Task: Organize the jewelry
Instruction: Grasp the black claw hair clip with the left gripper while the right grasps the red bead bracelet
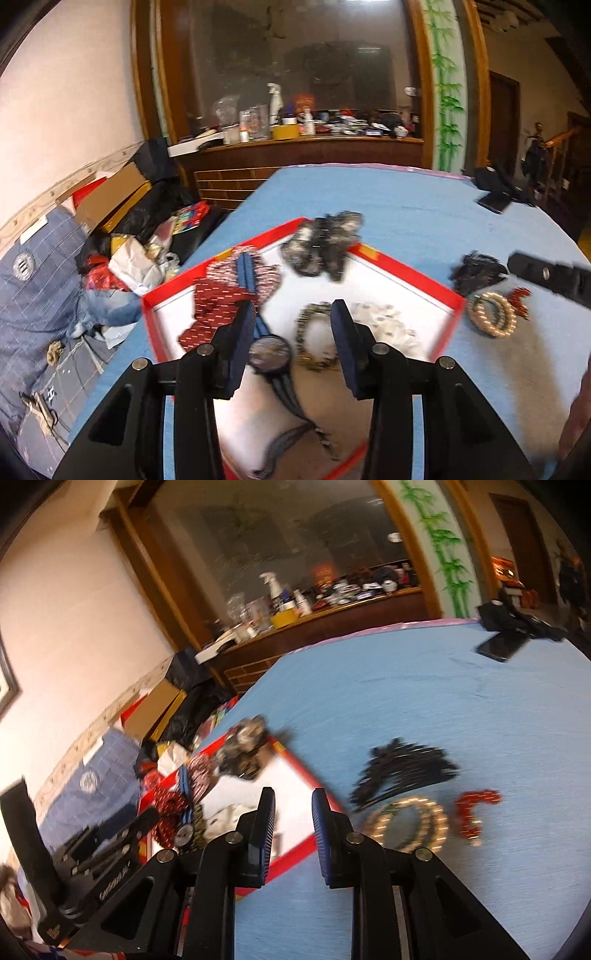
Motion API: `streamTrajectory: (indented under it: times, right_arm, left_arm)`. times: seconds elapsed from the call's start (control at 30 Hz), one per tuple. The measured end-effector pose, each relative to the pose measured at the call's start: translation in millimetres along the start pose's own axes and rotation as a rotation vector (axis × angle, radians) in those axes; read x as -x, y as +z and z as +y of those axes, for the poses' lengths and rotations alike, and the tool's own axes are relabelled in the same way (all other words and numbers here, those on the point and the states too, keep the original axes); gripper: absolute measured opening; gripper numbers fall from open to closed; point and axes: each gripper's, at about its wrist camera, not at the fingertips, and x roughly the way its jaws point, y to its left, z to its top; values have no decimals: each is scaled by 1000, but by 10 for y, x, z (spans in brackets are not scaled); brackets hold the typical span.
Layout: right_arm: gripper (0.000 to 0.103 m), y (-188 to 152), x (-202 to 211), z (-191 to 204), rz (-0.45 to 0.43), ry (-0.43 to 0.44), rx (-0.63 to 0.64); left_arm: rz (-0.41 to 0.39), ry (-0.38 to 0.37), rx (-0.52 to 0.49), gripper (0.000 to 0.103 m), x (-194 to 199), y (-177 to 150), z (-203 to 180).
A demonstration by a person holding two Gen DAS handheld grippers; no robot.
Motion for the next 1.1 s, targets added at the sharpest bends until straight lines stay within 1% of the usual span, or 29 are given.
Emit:
streamTrajectory:
  times: [0.07,0.17,0.27,0.33,0.4,0.47,0.57,0.67,0.7,0.73,0.77,0.8,0.83,0.9,0.97,1.1]
  right_arm:
    - [22,54,84,-178,-8,-15,-28]
    - [22,139,199,-531,-13,-68,-78]
    - [22,157,261,-826,-7,-104,-138]
    - [22,154,285,-1000,1,-122,-196]
    - [22,155,322,-1113,1,-133,-238]
    - [22,155,367,-1193,-6,-135,-276]
    - [22,141,401,-1230,-5,-122,-298]
    - [22,139,400,-1183,-7,-120,-281]
    - [22,141,403,-1164,-9,-120,-275]
    - [22,144,394,-1144,-9,-119,-269]
    - [22,143,395,-1146,-7,-117,-269]
    - [22,136,394,-1147,-7,-112,-274]
    - [22,136,393,-1163,-6,-107,-280]
    - [22,136,384,-1203,-5,-102,-295]
    - [23,130,387,-1245,-5,-93,-313]
    - [23,122,360,-1297,8,-81,-339]
  left_arm:
    - [7,-33,-31,41,31,-3,-131]
    - [41,-104,-59,41,14,-15,-330]
    - [100,-212,-89,41,-45,-26,-576]
    - [153,-292,-108,41,-109,-18,-765]
    - [183,-334,-129,41,-174,3,-941]
    - [189,-345,-173,41,-245,66,-1144]
    - [168,-298,-246,41,-360,180,-1394]
    - [138,-278,-317,43,-510,306,-1640]
    - [153,-300,-335,49,-579,342,-1700]
    - [174,-338,-360,55,-657,375,-1783]
    - [183,-345,-375,56,-721,405,-1840]
    - [189,-329,-392,60,-811,437,-1899]
    - [198,-336,-404,70,-875,465,-1934]
    - [240,-375,-436,80,-1044,501,-2000]
    - [278,-365,-449,81,-1198,522,-2049]
    - [368,-395,-447,80,-1442,501,-2159]
